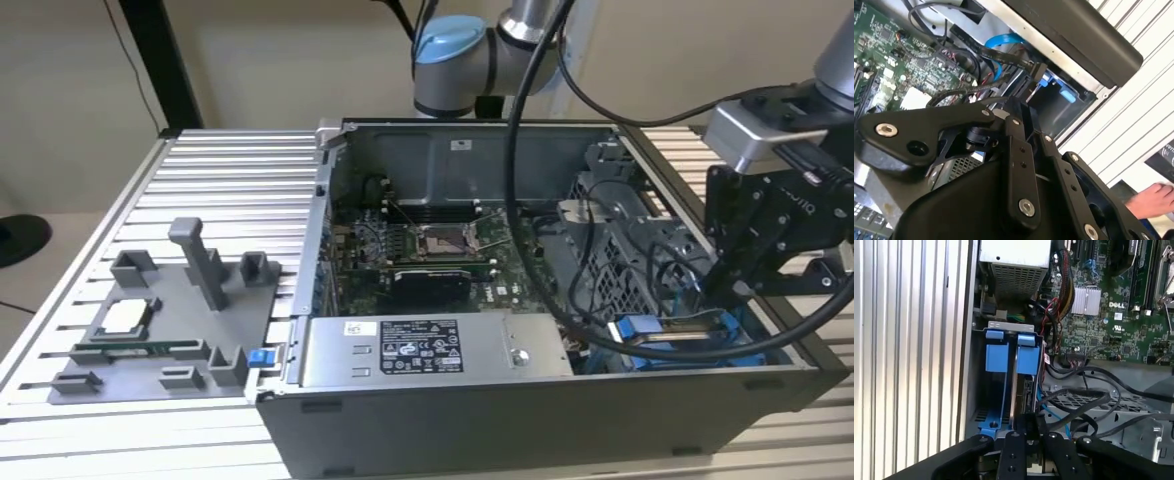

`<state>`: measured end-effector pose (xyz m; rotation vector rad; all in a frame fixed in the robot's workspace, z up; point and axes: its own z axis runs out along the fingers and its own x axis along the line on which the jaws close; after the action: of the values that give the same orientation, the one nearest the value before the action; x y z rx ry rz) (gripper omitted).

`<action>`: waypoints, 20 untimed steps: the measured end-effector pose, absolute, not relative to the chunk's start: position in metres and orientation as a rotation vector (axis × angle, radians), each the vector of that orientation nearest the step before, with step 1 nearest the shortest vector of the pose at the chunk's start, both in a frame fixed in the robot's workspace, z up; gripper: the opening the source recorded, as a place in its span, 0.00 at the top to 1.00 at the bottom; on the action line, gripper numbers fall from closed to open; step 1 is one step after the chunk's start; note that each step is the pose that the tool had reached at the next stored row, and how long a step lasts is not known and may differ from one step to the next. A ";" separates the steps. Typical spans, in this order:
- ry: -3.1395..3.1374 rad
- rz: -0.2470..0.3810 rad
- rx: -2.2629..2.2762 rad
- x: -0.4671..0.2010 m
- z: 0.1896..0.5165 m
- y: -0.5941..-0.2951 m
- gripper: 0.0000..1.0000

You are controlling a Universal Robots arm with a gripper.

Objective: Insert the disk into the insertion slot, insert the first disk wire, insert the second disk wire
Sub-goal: 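Insert the first disk wire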

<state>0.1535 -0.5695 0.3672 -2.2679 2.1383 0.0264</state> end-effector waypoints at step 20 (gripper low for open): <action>2.259 0.059 -2.158 0.165 0.350 -0.569 1.00</action>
<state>0.1650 -0.5693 0.3500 -2.1577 2.2594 0.0592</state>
